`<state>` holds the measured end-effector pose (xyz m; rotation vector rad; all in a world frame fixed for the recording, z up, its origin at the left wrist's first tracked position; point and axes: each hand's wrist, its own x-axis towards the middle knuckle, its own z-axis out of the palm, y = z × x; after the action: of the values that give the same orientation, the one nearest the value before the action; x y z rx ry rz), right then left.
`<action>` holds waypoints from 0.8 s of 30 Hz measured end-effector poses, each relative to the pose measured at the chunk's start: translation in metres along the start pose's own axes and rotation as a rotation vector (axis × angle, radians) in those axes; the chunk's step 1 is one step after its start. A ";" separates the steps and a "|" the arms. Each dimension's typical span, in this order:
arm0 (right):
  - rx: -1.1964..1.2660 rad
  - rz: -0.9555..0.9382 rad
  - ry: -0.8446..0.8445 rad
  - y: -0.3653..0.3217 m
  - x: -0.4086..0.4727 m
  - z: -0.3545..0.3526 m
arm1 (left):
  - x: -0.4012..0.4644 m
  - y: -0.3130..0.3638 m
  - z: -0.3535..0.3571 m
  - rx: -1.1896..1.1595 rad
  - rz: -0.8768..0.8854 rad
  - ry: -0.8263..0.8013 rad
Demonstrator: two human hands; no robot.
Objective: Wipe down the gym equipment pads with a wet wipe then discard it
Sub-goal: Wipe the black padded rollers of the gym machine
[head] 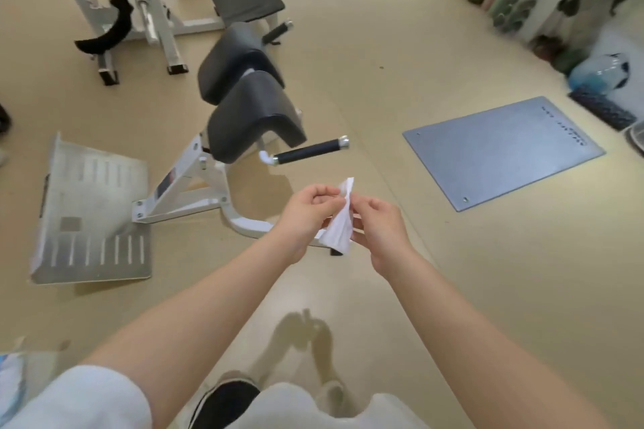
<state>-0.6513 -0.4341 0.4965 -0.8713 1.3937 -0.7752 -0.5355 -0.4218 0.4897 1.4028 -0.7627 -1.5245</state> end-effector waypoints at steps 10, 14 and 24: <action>0.045 0.018 0.006 -0.028 0.072 -0.145 | 0.090 0.011 0.135 0.102 -0.069 -0.183; 0.038 0.002 0.095 -0.052 0.128 -0.185 | 0.152 0.024 0.173 0.055 -0.122 -0.250; 0.308 -0.006 0.167 -0.176 0.290 -0.271 | 0.324 0.110 0.242 -0.031 -0.176 -0.310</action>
<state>-0.9024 -0.7886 0.5130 -0.5812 1.3699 -1.0550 -0.7331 -0.7909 0.4913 1.2518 -0.8131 -1.9122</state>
